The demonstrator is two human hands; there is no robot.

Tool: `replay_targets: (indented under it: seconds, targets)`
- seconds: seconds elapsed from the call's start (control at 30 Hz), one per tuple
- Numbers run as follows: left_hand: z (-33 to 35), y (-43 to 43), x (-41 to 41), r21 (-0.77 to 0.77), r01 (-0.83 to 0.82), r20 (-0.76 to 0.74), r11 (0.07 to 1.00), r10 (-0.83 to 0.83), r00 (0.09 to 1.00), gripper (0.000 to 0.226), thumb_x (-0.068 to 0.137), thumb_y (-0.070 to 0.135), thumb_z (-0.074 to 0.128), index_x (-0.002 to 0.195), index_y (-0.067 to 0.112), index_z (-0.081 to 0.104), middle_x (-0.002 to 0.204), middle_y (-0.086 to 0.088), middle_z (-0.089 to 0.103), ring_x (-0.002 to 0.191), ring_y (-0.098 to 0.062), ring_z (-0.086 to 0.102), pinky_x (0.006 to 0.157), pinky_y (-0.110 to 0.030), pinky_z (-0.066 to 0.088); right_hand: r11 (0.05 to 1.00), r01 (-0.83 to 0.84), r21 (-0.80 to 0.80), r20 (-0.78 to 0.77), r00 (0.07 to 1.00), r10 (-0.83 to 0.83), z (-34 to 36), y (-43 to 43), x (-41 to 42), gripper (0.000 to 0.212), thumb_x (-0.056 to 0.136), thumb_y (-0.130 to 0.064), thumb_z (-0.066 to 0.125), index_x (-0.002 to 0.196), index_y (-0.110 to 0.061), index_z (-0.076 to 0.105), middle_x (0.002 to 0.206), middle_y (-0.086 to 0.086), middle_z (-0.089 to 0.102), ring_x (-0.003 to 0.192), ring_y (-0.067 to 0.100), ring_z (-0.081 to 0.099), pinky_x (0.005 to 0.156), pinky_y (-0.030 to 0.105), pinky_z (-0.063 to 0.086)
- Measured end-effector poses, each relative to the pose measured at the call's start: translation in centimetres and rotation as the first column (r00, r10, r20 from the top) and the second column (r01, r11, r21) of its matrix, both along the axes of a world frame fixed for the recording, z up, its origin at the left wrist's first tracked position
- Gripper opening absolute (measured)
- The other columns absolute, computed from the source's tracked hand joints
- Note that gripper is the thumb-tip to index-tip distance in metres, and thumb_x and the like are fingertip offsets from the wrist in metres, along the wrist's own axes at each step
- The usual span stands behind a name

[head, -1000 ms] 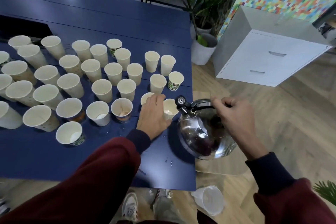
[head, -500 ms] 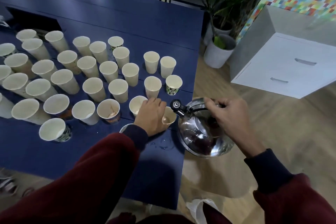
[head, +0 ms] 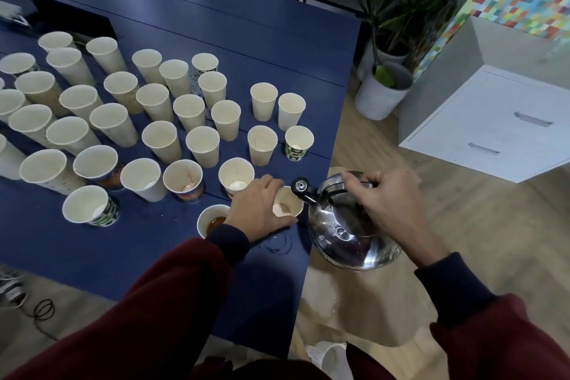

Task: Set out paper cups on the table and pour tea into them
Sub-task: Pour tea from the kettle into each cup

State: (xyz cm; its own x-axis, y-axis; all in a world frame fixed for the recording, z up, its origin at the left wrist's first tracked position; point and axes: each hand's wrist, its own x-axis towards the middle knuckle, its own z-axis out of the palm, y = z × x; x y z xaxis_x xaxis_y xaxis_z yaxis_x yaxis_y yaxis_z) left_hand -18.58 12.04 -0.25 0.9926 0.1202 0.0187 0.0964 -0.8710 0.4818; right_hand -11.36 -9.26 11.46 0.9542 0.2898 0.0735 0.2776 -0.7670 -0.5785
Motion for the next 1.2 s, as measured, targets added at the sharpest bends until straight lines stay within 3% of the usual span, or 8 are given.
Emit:
replay_targets:
  seconds: [0.27,0.7,1.07,1.2]
  targets:
    - [-0.1,0.2,0.1,-0.052,-0.009,-0.01,0.999,0.008,1.0,0.076,0.067,0.067,0.076,0.125,0.022,0.055,0.118,0.005,0.057,0.109,-0.017,0.055,0.084,-0.033,0.047,0.998,-0.014,-0.061,0.012,1.0,0.014,-0.2,-0.1,0.0,0.059,0.087,-0.049,0.069,0.056,-0.001,0.056,0.051,0.016,0.051,0.052,0.029,0.049,0.052,0.037,0.037]
    - [0.4,0.6,0.4,-0.036,0.022,-0.037,0.999,-0.023,0.999,0.079,0.068,0.066,0.076,0.13,0.021,0.053,0.124,0.004,0.056,0.112,-0.017,0.055,0.087,-0.032,0.046,0.999,-0.01,-0.041,0.027,1.0,0.012,0.4,0.0,-0.2,0.057,0.087,-0.048,0.071,0.056,-0.001,0.06,0.051,0.016,0.053,0.053,0.033,0.052,0.052,0.04,0.043]
    - [0.9,0.6,0.5,-0.021,0.033,-0.051,0.999,-0.034,0.998,0.079,0.07,0.065,0.076,0.132,0.022,0.052,0.126,0.004,0.056,0.113,-0.016,0.055,0.089,-0.031,0.046,1.0,0.004,-0.017,0.004,1.0,-0.004,1.0,0.4,-0.5,0.058,0.086,-0.045,0.072,0.047,-0.009,0.05,0.043,0.005,0.048,0.044,0.015,0.042,0.051,0.036,0.041]
    - [1.2,0.6,0.5,-0.015,0.027,-0.076,1.0,-0.028,0.997,0.081,0.071,0.063,0.076,0.135,0.022,0.05,0.129,0.003,0.055,0.114,-0.016,0.056,0.089,-0.03,0.047,1.0,0.01,-0.022,0.009,1.0,-0.01,0.9,0.5,-0.5,0.059,0.086,-0.047,0.072,0.044,-0.014,0.048,0.043,0.005,0.048,0.044,0.018,0.043,0.052,0.036,0.043]
